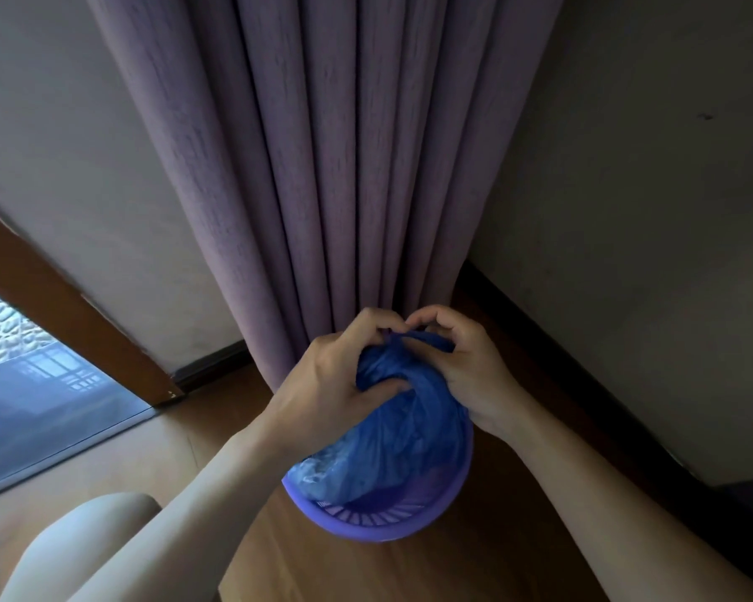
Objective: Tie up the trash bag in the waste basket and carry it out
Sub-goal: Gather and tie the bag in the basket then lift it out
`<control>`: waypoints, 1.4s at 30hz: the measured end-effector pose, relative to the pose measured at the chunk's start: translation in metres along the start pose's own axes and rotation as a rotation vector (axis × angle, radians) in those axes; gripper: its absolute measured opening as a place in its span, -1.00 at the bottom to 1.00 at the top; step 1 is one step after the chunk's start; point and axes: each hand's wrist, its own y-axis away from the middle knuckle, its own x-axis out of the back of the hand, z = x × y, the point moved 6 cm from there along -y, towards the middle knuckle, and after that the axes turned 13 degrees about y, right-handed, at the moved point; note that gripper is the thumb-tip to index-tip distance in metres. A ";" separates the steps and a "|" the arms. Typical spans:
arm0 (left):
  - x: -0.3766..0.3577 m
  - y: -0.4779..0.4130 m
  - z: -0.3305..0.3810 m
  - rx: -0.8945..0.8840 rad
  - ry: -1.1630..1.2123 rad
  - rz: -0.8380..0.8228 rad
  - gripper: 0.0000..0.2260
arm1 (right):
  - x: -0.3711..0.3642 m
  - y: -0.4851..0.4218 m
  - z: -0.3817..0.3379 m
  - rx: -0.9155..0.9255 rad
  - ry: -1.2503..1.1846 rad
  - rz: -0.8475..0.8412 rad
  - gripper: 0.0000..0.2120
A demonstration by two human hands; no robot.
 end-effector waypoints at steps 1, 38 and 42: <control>0.000 0.000 0.001 -0.038 -0.031 -0.031 -0.66 | -0.003 0.000 0.001 -0.026 0.020 -0.029 -0.95; -0.025 0.014 -0.041 0.807 1.067 -0.107 -0.85 | 0.007 0.019 -0.025 0.502 0.791 0.040 -0.77; -0.022 0.013 -0.046 0.805 1.070 -0.031 -0.83 | 0.000 0.024 -0.028 0.516 0.848 -0.023 -0.69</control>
